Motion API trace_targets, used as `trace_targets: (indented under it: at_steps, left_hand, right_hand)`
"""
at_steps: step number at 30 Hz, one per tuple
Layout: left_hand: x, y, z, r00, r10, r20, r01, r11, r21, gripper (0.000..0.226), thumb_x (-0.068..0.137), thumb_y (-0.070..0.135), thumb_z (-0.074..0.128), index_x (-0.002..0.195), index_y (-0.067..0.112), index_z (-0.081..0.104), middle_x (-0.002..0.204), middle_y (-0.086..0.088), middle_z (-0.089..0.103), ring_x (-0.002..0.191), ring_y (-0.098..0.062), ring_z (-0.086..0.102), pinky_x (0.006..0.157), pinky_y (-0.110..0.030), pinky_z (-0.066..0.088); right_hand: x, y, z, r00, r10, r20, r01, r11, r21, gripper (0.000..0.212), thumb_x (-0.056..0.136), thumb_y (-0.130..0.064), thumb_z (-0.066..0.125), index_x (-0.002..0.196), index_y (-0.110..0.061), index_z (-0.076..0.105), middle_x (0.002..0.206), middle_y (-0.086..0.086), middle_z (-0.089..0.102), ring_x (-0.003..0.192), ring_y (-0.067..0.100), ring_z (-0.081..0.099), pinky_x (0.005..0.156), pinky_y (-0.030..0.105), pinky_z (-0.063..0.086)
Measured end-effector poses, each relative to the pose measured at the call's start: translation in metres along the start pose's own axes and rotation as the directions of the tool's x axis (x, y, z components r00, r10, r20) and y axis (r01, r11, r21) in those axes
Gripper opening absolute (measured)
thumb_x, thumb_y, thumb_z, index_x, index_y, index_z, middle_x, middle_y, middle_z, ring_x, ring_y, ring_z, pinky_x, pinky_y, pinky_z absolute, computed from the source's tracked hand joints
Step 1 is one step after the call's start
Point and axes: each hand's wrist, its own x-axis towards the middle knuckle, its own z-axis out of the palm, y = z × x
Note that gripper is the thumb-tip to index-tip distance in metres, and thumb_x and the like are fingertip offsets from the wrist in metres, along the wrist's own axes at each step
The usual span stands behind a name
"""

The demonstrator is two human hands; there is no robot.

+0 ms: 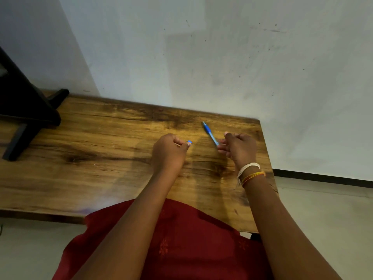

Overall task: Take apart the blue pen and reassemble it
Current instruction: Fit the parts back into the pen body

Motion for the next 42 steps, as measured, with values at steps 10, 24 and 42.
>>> trace_targets:
  at_steps: [10,24,42]
  left_hand:
    - [0.0,0.028,0.071,0.977,-0.116,0.18,0.144,0.979,-0.147,0.018,0.087,0.028,0.067,0.075,0.015,0.064,0.067,-0.001,0.07,0.042,-0.011,0.064,0.035,-0.018,0.043]
    - [0.041,0.052,0.096,0.931,-0.307,0.195,0.319,0.947,-0.029,0.018,0.08,0.018,0.071,0.089,0.002,0.066,0.074,-0.011,0.071,0.055,-0.023,0.07,0.053,-0.034,0.059]
    - [0.017,0.028,0.004,0.855,-0.275,0.44,0.473,0.064,-0.879,0.014,0.095,0.011,0.054,0.101,-0.001,0.058,0.092,-0.015,0.067,0.079,-0.025,0.069,0.058,-0.032,0.06]
  right_hand:
    - [0.004,0.013,-0.02,0.893,-0.415,-0.174,0.308,0.845,-0.437,0.011,0.089,-0.022,0.065,0.082,-0.014,0.064,0.08,-0.001,0.062,0.071,0.01,0.056,0.066,0.018,0.042]
    - [0.012,0.015,-0.02,0.908,-0.397,-0.131,0.308,0.848,-0.432,0.014,0.088,-0.023,0.065,0.086,-0.01,0.069,0.077,-0.004,0.062,0.074,0.011,0.059,0.057,0.01,0.036]
    - [-0.028,-0.002,0.004,0.905,-0.36,0.227,0.395,0.909,-0.132,0.014,0.081,-0.011,0.071,0.071,-0.019,0.067,0.063,0.002,0.066,0.058,0.017,0.067,0.053,0.032,0.059]
